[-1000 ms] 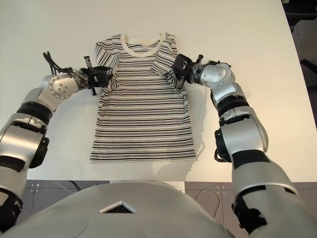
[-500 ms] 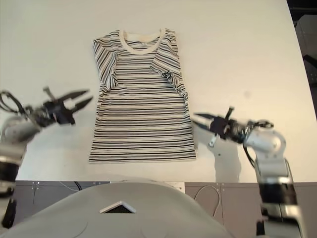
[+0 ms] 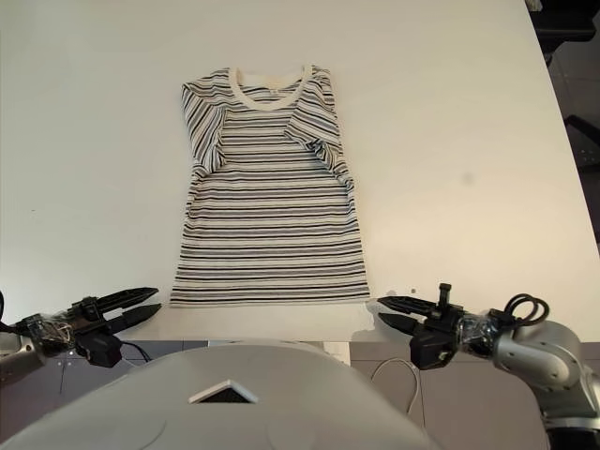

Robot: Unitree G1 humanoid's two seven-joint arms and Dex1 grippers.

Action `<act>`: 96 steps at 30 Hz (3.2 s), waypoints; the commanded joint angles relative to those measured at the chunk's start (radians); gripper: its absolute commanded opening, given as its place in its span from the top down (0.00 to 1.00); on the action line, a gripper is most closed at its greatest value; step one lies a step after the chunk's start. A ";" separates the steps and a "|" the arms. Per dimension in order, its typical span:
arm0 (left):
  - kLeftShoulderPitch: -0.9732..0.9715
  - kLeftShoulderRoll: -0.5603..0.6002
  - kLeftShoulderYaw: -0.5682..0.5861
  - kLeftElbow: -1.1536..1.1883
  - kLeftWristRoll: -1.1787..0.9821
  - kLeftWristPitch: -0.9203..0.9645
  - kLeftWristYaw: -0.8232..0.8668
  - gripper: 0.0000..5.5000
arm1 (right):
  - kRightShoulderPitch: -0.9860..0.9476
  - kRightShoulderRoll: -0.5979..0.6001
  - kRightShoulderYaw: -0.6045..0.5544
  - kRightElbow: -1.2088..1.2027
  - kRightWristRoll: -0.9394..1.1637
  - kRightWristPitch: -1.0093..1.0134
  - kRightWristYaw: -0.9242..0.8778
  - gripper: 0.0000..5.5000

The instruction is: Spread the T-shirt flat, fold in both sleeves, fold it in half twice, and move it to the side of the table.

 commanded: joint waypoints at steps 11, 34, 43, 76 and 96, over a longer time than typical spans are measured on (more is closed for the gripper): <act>-0.133 0.032 -0.103 0.016 0.136 0.045 0.067 0.68 | -0.134 0.001 0.170 0.072 -0.169 0.046 -0.184 0.75; -0.145 0.120 -0.272 0.006 0.116 0.090 0.064 0.86 | -0.172 -0.052 0.267 0.065 -0.144 0.122 -0.247 0.98; -0.162 0.136 -0.321 -0.049 -0.070 0.175 0.007 0.98 | -0.164 -0.123 0.240 -0.031 0.030 0.186 -0.206 0.98; -1.325 -0.298 -0.508 0.502 -0.549 1.145 -0.304 0.98 | -1.540 0.239 0.459 0.943 0.230 0.957 0.131 0.98; -1.431 -0.366 -0.555 0.848 -0.181 0.726 0.275 0.71 | -1.606 0.498 0.348 1.361 0.078 0.646 -0.323 0.76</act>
